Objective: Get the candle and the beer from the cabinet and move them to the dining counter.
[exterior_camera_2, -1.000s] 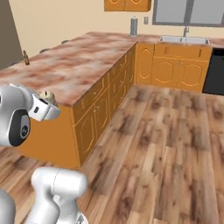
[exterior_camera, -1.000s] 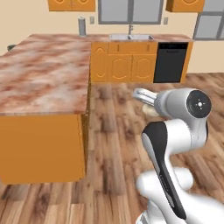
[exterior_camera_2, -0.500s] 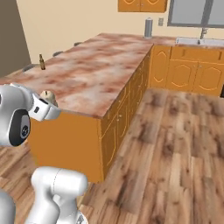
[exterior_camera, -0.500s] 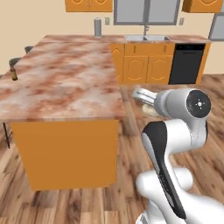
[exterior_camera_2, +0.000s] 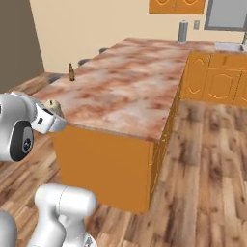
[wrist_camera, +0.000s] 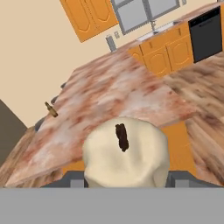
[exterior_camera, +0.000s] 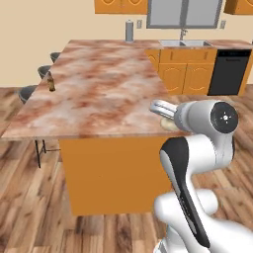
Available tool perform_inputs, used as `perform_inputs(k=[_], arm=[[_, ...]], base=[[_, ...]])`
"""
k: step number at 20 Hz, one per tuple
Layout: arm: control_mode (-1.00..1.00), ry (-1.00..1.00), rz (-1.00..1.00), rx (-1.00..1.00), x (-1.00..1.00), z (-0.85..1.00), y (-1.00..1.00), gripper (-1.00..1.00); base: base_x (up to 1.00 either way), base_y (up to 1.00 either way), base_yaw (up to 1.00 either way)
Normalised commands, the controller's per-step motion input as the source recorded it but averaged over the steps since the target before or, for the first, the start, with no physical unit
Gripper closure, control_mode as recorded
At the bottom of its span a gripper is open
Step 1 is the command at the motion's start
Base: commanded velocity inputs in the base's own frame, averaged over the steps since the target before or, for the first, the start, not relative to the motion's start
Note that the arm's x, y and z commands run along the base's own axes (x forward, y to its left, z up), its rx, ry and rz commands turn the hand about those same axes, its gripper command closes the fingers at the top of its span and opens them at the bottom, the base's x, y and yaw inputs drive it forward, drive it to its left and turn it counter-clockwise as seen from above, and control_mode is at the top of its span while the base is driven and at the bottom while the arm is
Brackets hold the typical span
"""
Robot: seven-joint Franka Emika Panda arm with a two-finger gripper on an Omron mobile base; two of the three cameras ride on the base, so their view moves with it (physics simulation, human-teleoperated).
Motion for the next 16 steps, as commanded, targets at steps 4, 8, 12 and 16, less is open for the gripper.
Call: perform_inputs(k=[4,8,12,16], arm=[[1.00,0.00,0.00,0.00,0.00,0.00,0.00,1.00],[1.00,0.00,0.00,0.00,0.00,0.00,0.00,1.00],[1.00,0.00,0.00,0.00,0.00,0.00,0.00,1.00],[1.00,0.00,0.00,0.00,0.00,0.00,0.00,1.00]], base=[[0.43,0.87,0.00],[0.43,0.87,0.00],[0.44,0.85,0.00],[0.44,0.84,0.00]])
